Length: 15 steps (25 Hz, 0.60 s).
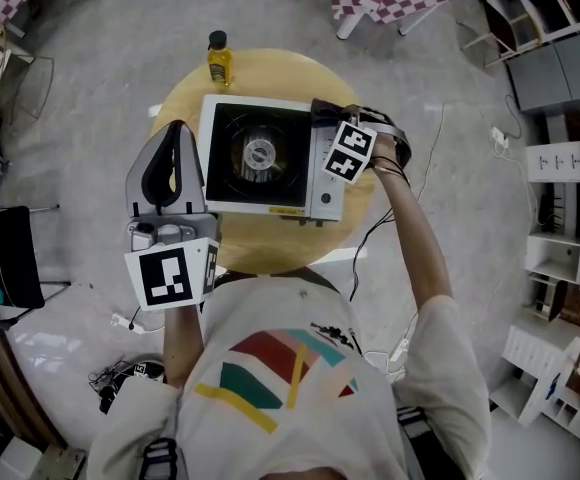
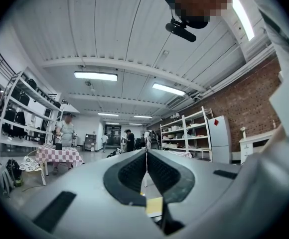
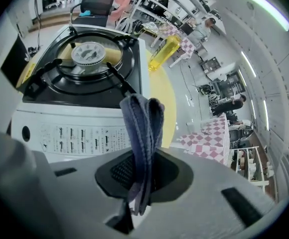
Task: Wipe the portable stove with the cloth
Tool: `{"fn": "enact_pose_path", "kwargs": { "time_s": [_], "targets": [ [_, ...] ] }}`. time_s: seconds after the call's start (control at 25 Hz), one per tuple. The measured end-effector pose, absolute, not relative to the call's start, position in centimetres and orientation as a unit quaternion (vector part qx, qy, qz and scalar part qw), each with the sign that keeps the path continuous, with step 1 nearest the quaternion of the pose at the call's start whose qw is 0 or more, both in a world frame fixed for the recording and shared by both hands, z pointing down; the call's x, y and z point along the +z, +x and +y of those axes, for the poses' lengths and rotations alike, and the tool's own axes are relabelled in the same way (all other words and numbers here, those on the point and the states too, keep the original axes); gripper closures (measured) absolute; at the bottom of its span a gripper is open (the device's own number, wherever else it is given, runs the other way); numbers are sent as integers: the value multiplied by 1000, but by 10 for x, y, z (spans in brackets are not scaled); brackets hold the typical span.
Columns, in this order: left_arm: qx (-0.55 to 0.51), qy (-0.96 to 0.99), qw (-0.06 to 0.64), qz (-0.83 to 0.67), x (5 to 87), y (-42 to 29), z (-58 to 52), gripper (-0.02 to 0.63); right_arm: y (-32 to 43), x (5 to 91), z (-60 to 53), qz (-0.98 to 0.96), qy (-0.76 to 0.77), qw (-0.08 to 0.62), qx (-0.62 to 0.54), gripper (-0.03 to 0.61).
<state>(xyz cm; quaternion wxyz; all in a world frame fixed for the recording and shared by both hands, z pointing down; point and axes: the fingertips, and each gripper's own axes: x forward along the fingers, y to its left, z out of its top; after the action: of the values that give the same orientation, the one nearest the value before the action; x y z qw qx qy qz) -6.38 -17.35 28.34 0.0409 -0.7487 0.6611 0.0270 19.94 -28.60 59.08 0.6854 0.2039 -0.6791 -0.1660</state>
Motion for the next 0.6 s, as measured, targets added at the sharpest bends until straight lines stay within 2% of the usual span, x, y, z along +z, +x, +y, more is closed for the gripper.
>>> {"fn": "enact_pose_path", "kwargs": {
  "time_s": [0.6],
  "targets": [
    [33, -757, 32, 651, 287, -53, -176, 607, 200, 592, -212, -687, 121, 691, -189, 543]
  ]
}}
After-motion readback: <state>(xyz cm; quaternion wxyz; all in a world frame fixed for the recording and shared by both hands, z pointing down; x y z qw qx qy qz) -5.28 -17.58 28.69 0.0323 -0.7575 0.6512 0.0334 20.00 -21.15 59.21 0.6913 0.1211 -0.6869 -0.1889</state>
